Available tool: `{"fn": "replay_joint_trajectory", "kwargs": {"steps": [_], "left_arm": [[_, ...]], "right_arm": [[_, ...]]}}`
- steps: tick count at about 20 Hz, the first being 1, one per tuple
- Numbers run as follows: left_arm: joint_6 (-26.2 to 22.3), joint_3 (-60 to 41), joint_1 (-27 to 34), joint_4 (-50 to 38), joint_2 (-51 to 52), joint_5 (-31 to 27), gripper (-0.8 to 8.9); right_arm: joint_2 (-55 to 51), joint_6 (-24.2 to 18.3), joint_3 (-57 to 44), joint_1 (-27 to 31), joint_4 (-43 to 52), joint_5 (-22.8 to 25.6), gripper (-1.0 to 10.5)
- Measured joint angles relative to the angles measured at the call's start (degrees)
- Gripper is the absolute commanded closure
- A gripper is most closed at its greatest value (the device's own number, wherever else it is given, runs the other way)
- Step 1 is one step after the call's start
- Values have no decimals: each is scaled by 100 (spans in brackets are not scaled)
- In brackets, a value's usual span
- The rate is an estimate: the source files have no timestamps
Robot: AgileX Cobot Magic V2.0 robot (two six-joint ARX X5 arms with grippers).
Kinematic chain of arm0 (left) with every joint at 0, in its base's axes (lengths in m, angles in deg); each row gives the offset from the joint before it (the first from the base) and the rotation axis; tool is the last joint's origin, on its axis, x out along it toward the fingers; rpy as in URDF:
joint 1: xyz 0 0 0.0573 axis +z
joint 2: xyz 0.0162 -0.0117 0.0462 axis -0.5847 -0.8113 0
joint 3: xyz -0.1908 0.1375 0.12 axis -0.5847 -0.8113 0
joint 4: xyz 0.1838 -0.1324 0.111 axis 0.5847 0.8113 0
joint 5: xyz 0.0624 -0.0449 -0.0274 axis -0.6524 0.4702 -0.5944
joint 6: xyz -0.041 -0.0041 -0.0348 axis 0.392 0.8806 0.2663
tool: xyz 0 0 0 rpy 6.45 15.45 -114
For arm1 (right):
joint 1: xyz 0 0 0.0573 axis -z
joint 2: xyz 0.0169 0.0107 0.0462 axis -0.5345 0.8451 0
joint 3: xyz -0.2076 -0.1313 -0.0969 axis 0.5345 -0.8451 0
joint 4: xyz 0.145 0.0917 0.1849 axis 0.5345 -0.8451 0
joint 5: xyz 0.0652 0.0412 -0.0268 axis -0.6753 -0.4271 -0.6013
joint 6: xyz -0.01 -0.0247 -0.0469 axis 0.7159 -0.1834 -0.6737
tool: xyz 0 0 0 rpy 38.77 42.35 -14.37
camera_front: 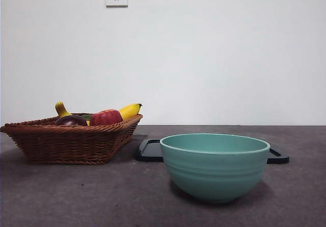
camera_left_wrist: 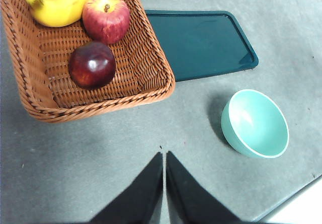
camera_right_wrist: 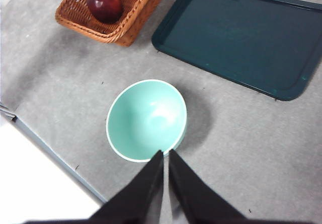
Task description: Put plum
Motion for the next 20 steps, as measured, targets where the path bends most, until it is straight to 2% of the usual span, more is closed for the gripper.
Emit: {"fn": "replay_joint_trajectory", "kwargs": {"steps": [3,4,10,15,20], "left_arm": [[-2,0,0,2,0,0,447],[-9,0,0,2,0,0,416],[-37,0,0,-13,-13,0,407],[15,107,-90,-214,-428,-81,412],[76,905,-568,-348,-1388,-850,412]], "right_arm": [[33,-11,0,0,7,4,607],[35,0,0,0,9,4,559],[35,9,0,0,9,2,559],[35,9,0,0,9,2,559],[35,9,0,0,9,2,559]]}}
